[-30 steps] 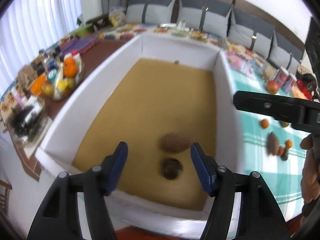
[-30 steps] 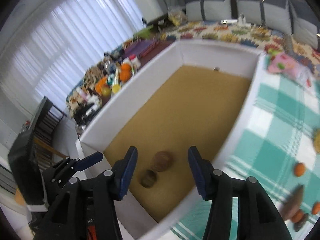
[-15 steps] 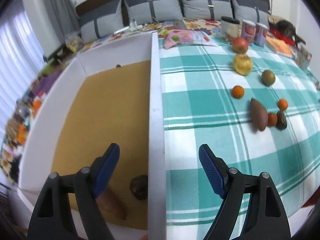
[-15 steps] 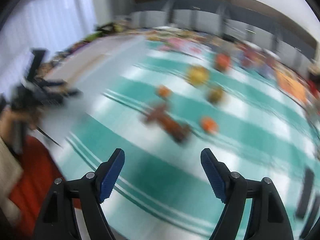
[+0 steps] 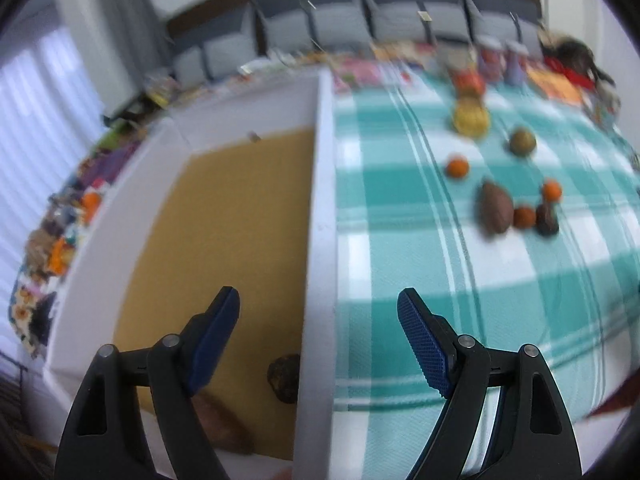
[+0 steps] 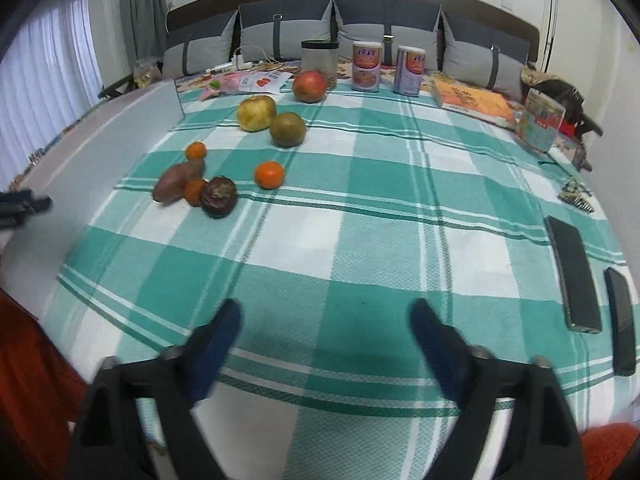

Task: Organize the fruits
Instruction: 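Withdraw both tools from the box back over the table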

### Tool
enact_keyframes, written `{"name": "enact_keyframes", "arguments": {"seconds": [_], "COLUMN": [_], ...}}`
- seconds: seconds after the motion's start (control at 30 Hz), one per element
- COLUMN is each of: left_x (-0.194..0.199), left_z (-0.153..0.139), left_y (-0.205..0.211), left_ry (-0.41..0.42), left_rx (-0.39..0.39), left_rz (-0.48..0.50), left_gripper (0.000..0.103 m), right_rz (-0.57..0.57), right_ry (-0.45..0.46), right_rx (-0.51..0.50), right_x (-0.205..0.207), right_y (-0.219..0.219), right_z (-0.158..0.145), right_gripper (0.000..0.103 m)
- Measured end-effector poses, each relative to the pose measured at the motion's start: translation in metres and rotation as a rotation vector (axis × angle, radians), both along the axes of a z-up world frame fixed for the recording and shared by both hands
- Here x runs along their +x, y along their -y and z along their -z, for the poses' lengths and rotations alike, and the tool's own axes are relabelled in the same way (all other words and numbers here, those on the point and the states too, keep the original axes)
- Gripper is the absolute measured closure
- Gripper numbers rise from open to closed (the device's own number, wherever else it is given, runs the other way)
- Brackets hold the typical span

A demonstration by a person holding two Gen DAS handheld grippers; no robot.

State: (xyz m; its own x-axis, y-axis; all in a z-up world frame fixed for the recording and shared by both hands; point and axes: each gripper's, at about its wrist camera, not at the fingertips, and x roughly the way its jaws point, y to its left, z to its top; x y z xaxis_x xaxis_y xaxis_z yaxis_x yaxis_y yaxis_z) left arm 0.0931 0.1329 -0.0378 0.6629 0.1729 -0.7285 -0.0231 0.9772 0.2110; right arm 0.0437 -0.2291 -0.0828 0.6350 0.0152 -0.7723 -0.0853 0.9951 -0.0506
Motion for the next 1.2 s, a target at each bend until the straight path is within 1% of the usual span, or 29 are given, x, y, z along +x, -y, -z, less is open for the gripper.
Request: {"name": "enact_keyframes", "arguments": {"seconds": [0.07, 0.1, 0.13, 0.17, 0.2, 0.27, 0.3, 0.37, 0.4, 0.47, 0.5, 0.6, 0.73, 0.9, 0.97, 1.0, 1.03, 1.2], "left_x": [-0.016, -0.026, -0.036, -0.044, -0.053, -0.058, -0.058, -0.056, -0.053, -0.048, -0.045, -0.038, -0.034, -0.025, -0.024, -0.026, -0.026, -0.027], "left_z": [-0.02, -0.031, -0.04, -0.045, -0.049, -0.045, -0.036, -0.016, 0.001, 0.023, 0.035, 0.056, 0.073, 0.098, 0.105, 0.105, 0.106, 0.109], "left_y": [0.011, 0.02, 0.031, 0.039, 0.052, 0.07, 0.083, 0.099, 0.111, 0.124, 0.129, 0.134, 0.136, 0.129, 0.126, 0.127, 0.128, 0.13], "left_ry": [0.117, 0.177, 0.23, 0.262, 0.282, 0.26, 0.224, 0.154, 0.099, 0.051, 0.032, 0.002, -0.005, -0.059, -0.078, -0.062, -0.062, -0.05], "left_rx": [0.006, 0.0, -0.02, -0.047, -0.103, -0.186, -0.241, -0.297, -0.319, -0.318, -0.309, -0.31, -0.259, -0.236, -0.236, -0.219, -0.212, -0.208], "left_rz": [-0.016, -0.01, 0.008, 0.024, 0.047, 0.084, 0.108, 0.139, 0.165, 0.181, 0.175, 0.138, 0.115, 0.08, 0.07, 0.08, 0.083, 0.092], "left_gripper": [0.019, 0.015, 0.011, 0.009, 0.008, 0.008, 0.008, 0.008, 0.008, 0.008, 0.008, 0.008, 0.008, 0.008, 0.007, 0.007, 0.006, 0.004], "right_rz": [0.004, 0.007, 0.011, 0.011, 0.007, 0.002, -0.003, -0.008, -0.012, -0.018, -0.018, -0.019, -0.011, -0.006, -0.011, -0.014, -0.017, -0.026], "right_ry": [0.013, 0.013, 0.018, 0.026, 0.034, 0.049, 0.058, 0.073, 0.078, 0.088, 0.093, 0.098, 0.094, 0.074, 0.061, 0.053, 0.047, 0.015], "right_rx": [-0.015, -0.016, -0.017, -0.018, -0.02, -0.027, -0.027, -0.028, -0.029, -0.034, -0.04, -0.044, -0.044, -0.05, -0.05, -0.05, -0.049, -0.044], "right_x": [-0.003, -0.003, -0.003, -0.004, -0.004, -0.006, -0.007, -0.008, -0.009, -0.011, -0.011, -0.012, -0.008, -0.001, 0.0, 0.001, 0.002, 0.005], "right_y": [0.001, 0.002, 0.003, 0.002, 0.002, -0.001, -0.002, -0.004, -0.006, -0.007, -0.008, -0.009, -0.008, -0.009, -0.009, -0.01, -0.011, -0.014], "right_z": [0.001, 0.001, 0.001, 0.0, -0.001, -0.003, -0.004, -0.006, -0.006, -0.006, -0.006, -0.004, 0.001, 0.012, 0.016, 0.019, 0.021, 0.034], "right_gripper": [0.0, 0.0, 0.0, 0.0, 0.0, 0.0, 0.0, 0.0, 0.0, 0.0, 0.0, 0.0, 0.0, 0.0, 0.0, 0.0, 0.0, 0.0]}}
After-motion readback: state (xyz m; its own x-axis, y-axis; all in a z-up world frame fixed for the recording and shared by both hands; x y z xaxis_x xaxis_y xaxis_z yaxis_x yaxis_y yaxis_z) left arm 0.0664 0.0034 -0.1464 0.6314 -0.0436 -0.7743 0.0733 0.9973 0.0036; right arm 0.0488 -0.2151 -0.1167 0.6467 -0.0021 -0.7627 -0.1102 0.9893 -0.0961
